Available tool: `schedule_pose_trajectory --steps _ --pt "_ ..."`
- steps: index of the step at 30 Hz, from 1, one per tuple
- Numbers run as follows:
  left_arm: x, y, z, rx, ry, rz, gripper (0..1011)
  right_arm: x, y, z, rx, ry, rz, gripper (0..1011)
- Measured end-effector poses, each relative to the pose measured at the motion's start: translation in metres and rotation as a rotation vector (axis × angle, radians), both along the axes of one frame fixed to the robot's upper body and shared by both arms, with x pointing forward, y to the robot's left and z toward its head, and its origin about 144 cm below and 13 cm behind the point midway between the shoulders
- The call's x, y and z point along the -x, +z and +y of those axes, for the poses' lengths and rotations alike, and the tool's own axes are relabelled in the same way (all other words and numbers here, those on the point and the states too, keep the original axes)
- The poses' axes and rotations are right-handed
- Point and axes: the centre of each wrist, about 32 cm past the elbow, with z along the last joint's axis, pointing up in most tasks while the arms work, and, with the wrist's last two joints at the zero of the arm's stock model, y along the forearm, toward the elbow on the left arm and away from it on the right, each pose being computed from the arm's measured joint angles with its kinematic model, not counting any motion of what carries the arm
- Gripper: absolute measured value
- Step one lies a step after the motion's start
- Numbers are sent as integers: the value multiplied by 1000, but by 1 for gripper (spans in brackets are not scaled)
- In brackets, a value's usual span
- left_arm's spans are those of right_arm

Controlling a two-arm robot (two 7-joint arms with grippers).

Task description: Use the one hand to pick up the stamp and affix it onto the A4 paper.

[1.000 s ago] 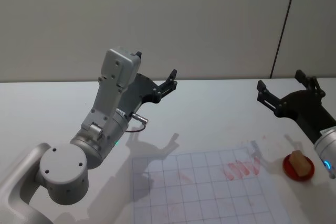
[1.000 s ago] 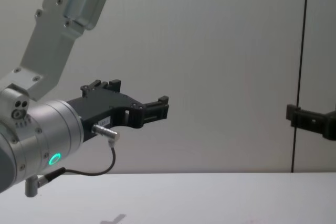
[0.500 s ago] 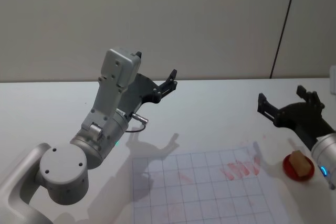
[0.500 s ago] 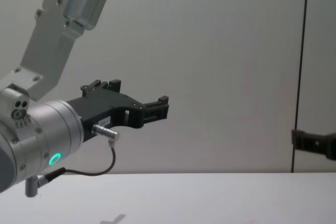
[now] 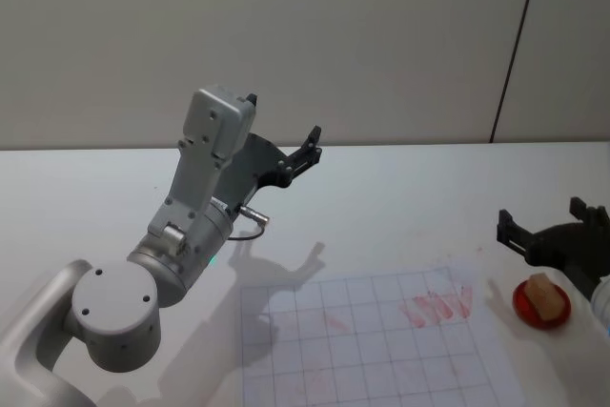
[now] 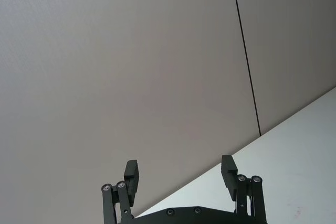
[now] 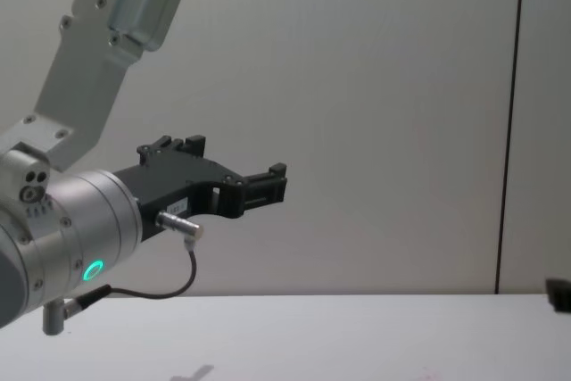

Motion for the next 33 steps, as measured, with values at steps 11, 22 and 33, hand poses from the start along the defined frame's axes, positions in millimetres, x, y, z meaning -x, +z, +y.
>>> schedule_pose_trajectory --steps 11,22,33 --pt "0 0 0 0 0 0 1001 5 -2 -12 41 -4 77 1001" --pt "0 0 0 0 0 0 1001 7 -10 -22 29 12 132 1001" --pt "0 0 0 0 0 0 1001 6 -25 -30 8 18 184 1001"
